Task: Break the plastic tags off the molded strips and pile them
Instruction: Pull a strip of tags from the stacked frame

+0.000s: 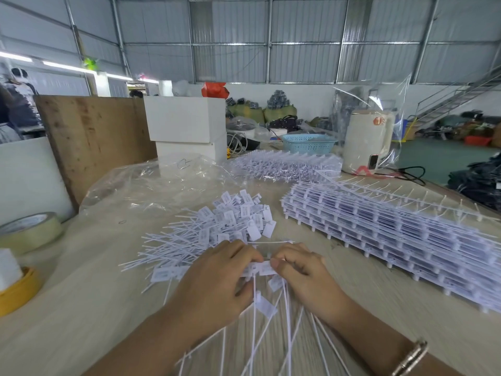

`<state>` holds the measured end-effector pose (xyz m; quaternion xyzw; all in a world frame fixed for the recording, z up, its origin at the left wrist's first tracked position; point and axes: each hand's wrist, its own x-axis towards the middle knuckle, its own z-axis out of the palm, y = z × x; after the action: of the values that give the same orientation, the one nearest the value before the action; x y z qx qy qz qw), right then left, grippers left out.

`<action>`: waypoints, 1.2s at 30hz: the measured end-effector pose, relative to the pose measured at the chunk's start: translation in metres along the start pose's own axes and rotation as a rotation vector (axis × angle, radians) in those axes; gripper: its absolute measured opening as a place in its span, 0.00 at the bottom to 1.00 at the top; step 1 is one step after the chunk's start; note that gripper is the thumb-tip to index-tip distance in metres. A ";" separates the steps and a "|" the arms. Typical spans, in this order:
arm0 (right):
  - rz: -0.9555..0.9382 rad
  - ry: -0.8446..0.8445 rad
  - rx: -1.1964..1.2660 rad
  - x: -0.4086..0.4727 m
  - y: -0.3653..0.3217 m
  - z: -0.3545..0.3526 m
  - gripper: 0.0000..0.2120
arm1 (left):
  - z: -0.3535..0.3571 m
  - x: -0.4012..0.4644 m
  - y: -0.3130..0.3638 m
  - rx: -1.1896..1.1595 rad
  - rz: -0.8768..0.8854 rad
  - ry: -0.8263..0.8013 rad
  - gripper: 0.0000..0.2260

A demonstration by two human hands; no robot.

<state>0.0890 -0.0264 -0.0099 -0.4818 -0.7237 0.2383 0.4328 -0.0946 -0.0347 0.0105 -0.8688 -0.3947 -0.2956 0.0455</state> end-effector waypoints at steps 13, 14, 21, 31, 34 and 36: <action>-0.062 -0.005 -0.003 -0.004 -0.015 -0.002 0.12 | 0.005 0.002 -0.006 -0.144 -0.202 0.025 0.08; -0.070 -0.003 -0.001 -0.004 -0.015 -0.003 0.12 | 0.005 0.002 -0.006 -0.169 -0.213 0.020 0.09; -0.094 0.010 0.092 -0.005 -0.012 -0.003 0.06 | 0.002 0.002 -0.003 -0.483 -0.296 0.030 0.06; -0.151 -0.043 0.427 -0.006 -0.007 -0.006 0.05 | 0.003 0.002 -0.003 -0.753 -0.286 0.028 0.06; -0.122 -0.063 0.576 -0.005 -0.004 -0.007 0.04 | 0.002 0.003 -0.003 -0.836 -0.303 0.023 0.06; -0.040 -0.017 0.724 -0.003 -0.002 -0.010 0.04 | 0.000 0.004 -0.004 -0.926 -0.339 0.038 0.04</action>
<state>0.0972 -0.0303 -0.0042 -0.2809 -0.6052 0.4749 0.5738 -0.0957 -0.0293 0.0122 -0.7156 -0.3568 -0.4591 -0.3871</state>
